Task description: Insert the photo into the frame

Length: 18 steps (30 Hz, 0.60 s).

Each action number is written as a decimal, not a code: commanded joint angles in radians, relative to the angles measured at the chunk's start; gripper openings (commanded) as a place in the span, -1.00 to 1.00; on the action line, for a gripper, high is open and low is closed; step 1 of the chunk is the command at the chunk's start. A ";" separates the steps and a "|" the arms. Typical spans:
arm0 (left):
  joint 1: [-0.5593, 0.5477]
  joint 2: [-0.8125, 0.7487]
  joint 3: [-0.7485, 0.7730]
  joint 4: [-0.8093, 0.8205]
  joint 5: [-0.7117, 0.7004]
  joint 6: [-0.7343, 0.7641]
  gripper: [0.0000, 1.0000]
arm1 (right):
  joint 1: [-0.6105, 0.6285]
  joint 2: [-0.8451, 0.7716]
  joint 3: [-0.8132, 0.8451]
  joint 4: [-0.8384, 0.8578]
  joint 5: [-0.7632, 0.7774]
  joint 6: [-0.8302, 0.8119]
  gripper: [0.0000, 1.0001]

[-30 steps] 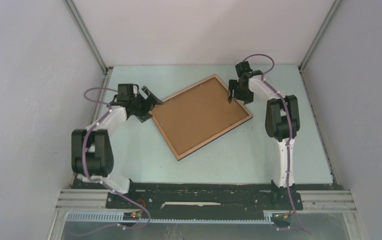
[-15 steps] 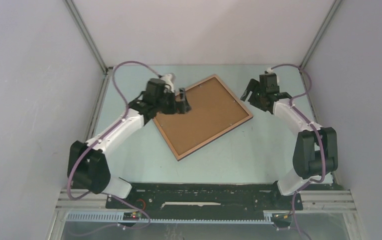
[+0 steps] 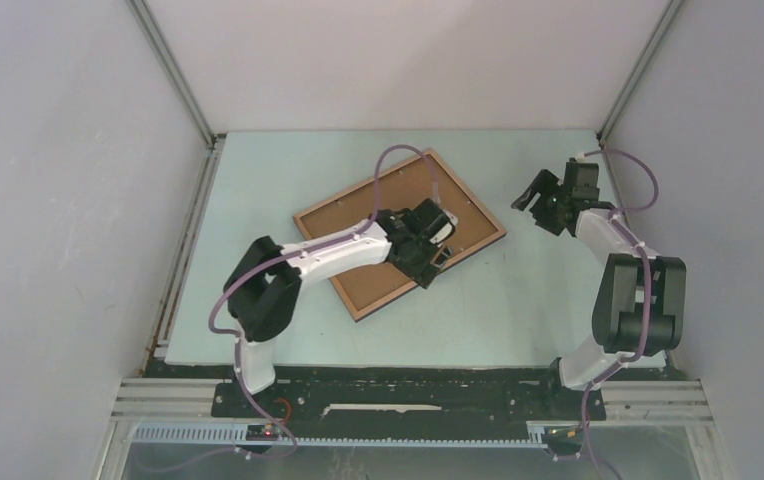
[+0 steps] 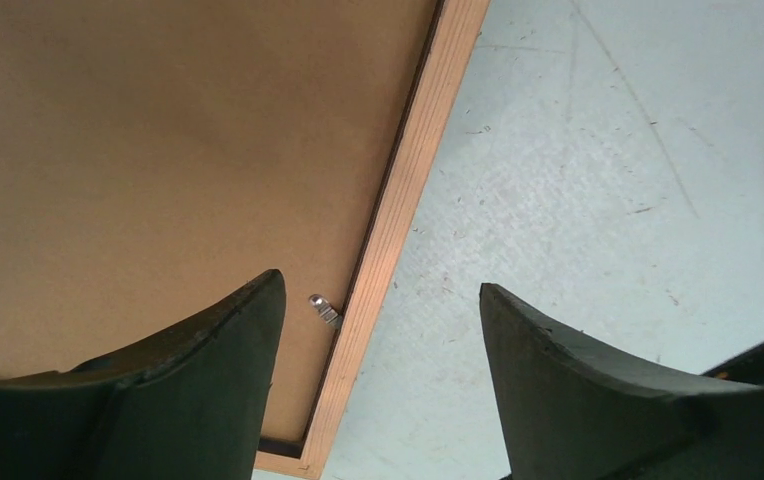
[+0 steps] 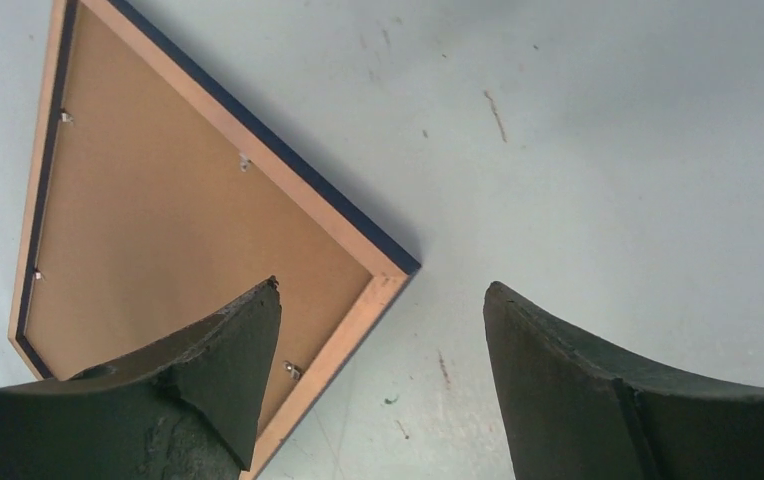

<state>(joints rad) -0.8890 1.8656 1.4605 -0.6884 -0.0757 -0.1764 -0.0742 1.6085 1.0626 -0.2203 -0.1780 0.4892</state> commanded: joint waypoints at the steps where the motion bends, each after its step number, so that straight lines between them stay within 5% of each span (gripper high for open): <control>1: -0.027 0.073 0.116 -0.080 -0.073 0.014 0.53 | -0.018 0.000 -0.019 0.065 -0.083 -0.001 0.62; 18: -0.038 0.285 0.277 -0.182 -0.066 -0.033 0.21 | -0.030 0.018 -0.034 0.093 -0.131 0.013 0.61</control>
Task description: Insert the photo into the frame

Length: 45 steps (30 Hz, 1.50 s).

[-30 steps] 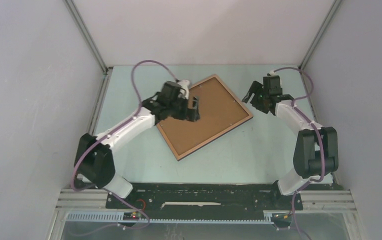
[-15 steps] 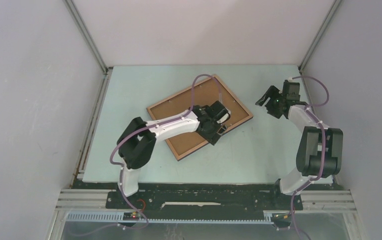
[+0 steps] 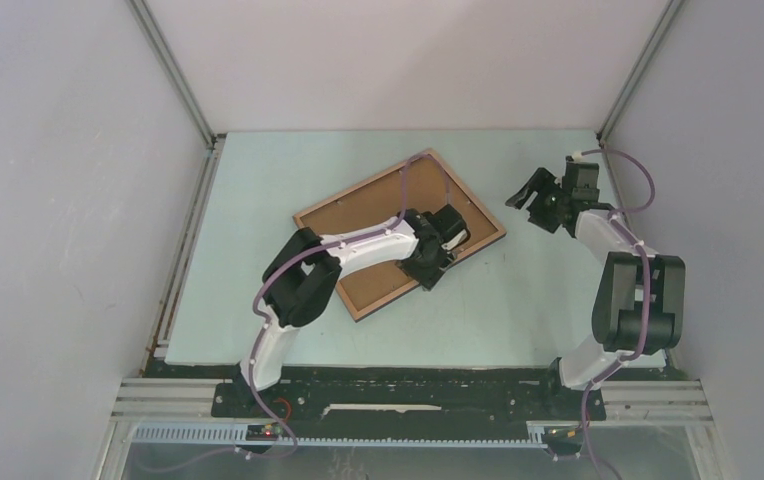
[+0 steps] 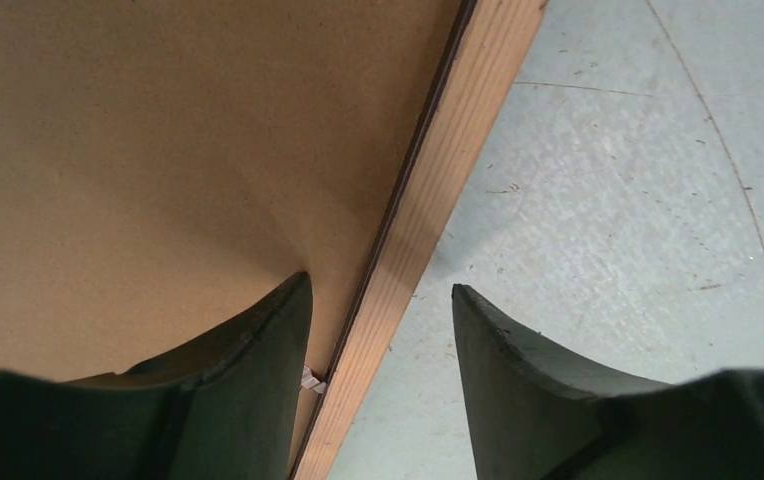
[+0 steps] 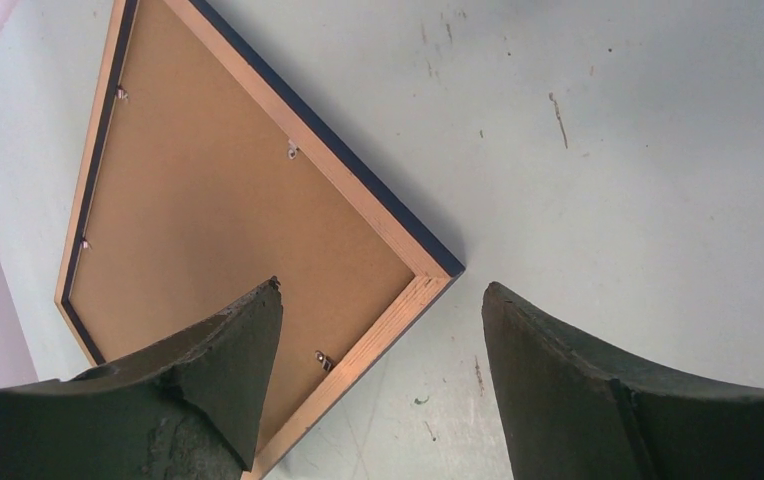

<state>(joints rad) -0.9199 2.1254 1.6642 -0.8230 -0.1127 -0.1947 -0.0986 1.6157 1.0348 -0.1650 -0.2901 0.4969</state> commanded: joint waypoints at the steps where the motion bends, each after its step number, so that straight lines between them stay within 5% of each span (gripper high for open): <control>1: -0.009 0.035 0.084 -0.056 -0.032 -0.015 0.18 | -0.006 0.013 -0.006 0.039 -0.020 0.006 0.60; 9: -0.048 0.115 0.164 -0.137 -0.158 -0.004 -0.19 | -0.009 0.022 -0.006 0.042 -0.022 0.008 0.60; 16: -0.070 0.113 0.206 -0.179 -0.251 0.028 -0.98 | -0.014 0.025 -0.005 0.037 -0.020 0.010 0.59; 28: -0.070 -0.047 0.262 -0.195 -0.310 0.070 -1.00 | -0.053 0.124 -0.042 0.155 -0.339 0.209 0.68; 38: -0.070 -0.046 0.356 -0.233 -0.319 0.082 -1.00 | 0.037 0.230 -0.051 0.311 -0.381 0.332 0.57; 43: -0.070 -0.043 0.354 -0.239 -0.302 0.080 -1.00 | 0.078 0.245 -0.114 0.558 -0.476 0.512 0.27; 45: -0.069 -0.047 0.342 -0.245 -0.315 0.081 -1.00 | 0.095 0.228 -0.153 0.695 -0.491 0.622 -0.09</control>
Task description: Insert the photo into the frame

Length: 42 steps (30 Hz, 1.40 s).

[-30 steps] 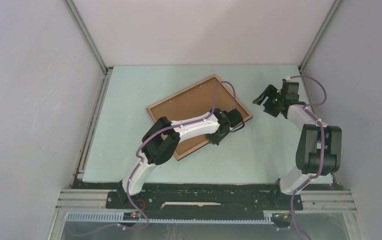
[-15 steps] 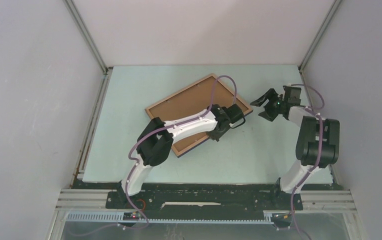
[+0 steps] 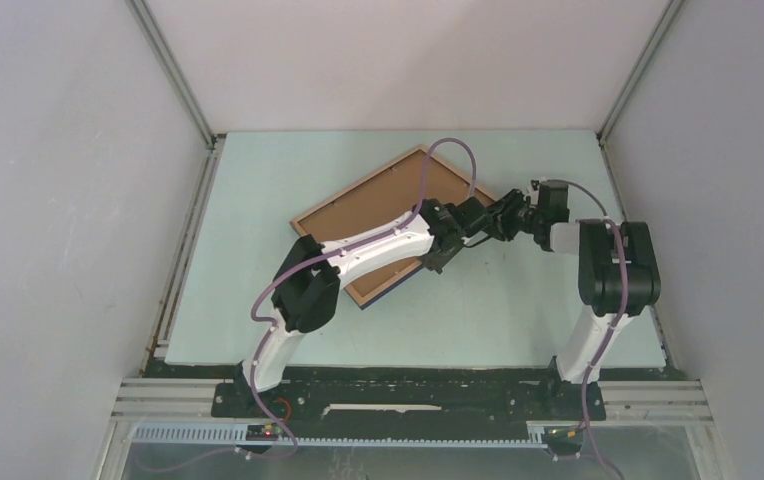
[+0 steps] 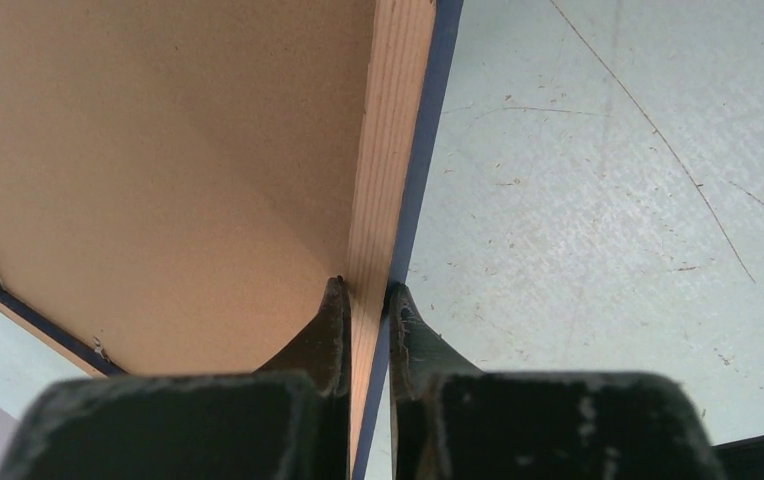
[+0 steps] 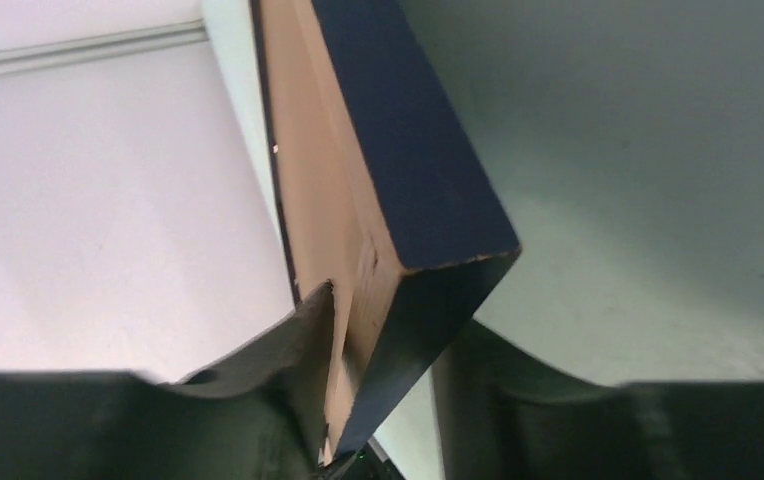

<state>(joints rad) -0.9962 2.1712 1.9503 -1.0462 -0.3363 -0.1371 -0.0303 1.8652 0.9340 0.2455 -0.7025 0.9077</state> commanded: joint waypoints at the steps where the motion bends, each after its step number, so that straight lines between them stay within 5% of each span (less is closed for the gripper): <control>1: 0.007 -0.097 0.048 -0.025 -0.105 0.023 -1.00 | 0.049 -0.029 -0.064 0.317 -0.080 0.243 -0.22; 4: 0.007 -0.115 0.025 -0.034 -0.141 0.018 -1.00 | 0.084 -0.061 -0.077 0.342 -0.070 0.293 -0.93; 5: 0.007 -0.121 0.018 -0.040 -0.151 0.009 -0.92 | 0.088 -0.070 -0.080 0.336 -0.064 0.300 -1.00; 8: -0.002 -0.138 -0.007 -0.064 -0.171 -0.013 0.30 | 0.090 -0.093 -0.109 0.346 -0.056 0.329 -1.00; 10: -0.025 -0.166 -0.050 -0.053 -0.216 -0.008 0.67 | 0.086 -0.103 -0.136 0.376 -0.052 0.369 -1.00; 12: -0.048 -0.181 -0.094 -0.030 -0.292 0.006 0.81 | 0.082 -0.113 -0.168 0.423 -0.049 0.418 -1.00; 18: -0.137 -0.092 -0.096 -0.082 -0.509 0.031 0.87 | 0.088 -0.125 -0.220 0.472 -0.015 0.511 -1.00; 25: -0.173 -0.035 -0.133 -0.064 -0.572 0.037 0.89 | 0.071 -0.129 -0.262 0.553 -0.028 0.582 -1.00; 38: -0.132 0.035 -0.172 -0.005 -0.743 0.106 0.43 | 0.043 -0.140 -0.297 0.629 -0.064 0.615 -1.00; 42: -0.119 0.003 -0.209 0.028 -0.758 0.128 0.16 | 0.042 -0.137 -0.297 0.653 -0.078 0.623 -1.00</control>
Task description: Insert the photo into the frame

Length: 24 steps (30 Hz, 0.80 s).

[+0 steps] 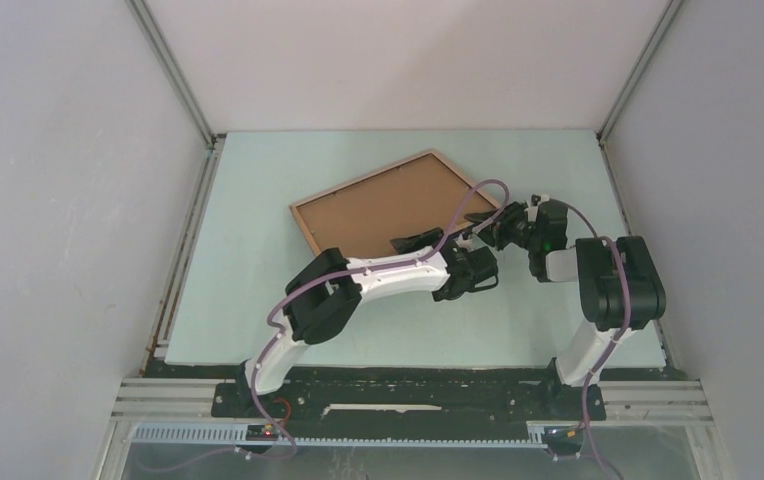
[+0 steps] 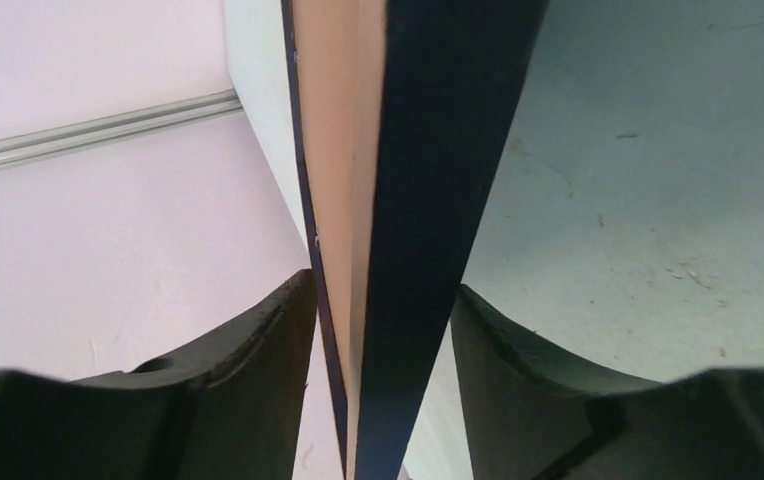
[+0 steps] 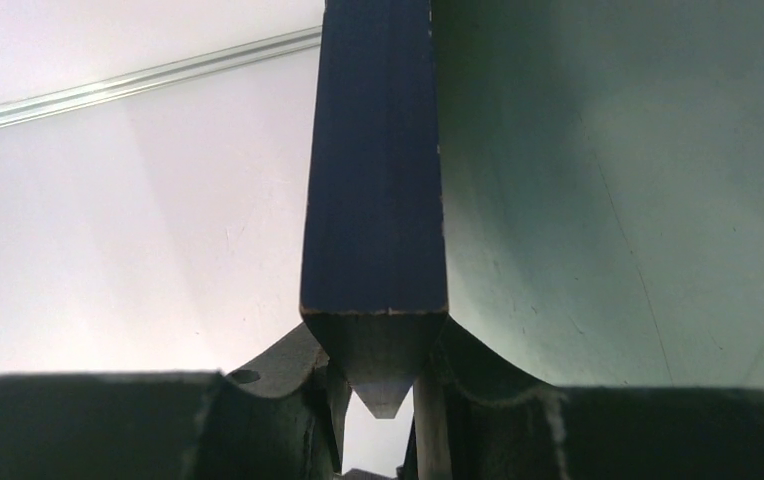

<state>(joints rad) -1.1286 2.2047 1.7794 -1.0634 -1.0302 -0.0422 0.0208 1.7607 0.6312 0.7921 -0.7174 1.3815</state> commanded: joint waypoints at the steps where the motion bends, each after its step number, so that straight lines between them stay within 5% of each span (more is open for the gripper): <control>1: 0.013 -0.038 -0.044 0.054 -0.064 0.040 0.06 | -0.009 -0.034 0.005 0.108 -0.062 0.147 -1.00; 5: 0.013 -0.063 -0.042 0.068 -0.074 0.080 -0.39 | -0.011 -0.059 0.007 0.099 -0.054 0.108 -1.00; 8: 0.013 -0.092 -0.033 0.061 -0.085 0.100 -0.95 | -0.013 -0.087 0.027 0.048 -0.059 0.022 -0.93; 11: 0.013 -0.153 -0.018 0.038 -0.071 0.115 -1.00 | -0.026 -0.123 0.078 -0.102 -0.088 -0.123 -0.12; 16: 0.032 -0.258 0.060 -0.045 0.040 0.100 -1.00 | -0.127 -0.313 0.105 -0.377 -0.051 -0.465 0.52; 20: 0.065 -0.348 0.147 -0.090 0.176 0.114 -1.00 | -0.148 -0.473 0.174 -0.695 0.079 -0.709 0.68; 24: 0.124 -0.384 0.388 -0.199 0.384 0.105 -1.00 | -0.171 -0.579 0.183 -0.822 0.163 -0.782 0.69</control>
<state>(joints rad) -1.0595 1.9606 1.8984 -1.2182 -0.8032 0.1036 -0.1371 1.2621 0.7898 0.2070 -0.6525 0.7944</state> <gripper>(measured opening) 0.247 0.841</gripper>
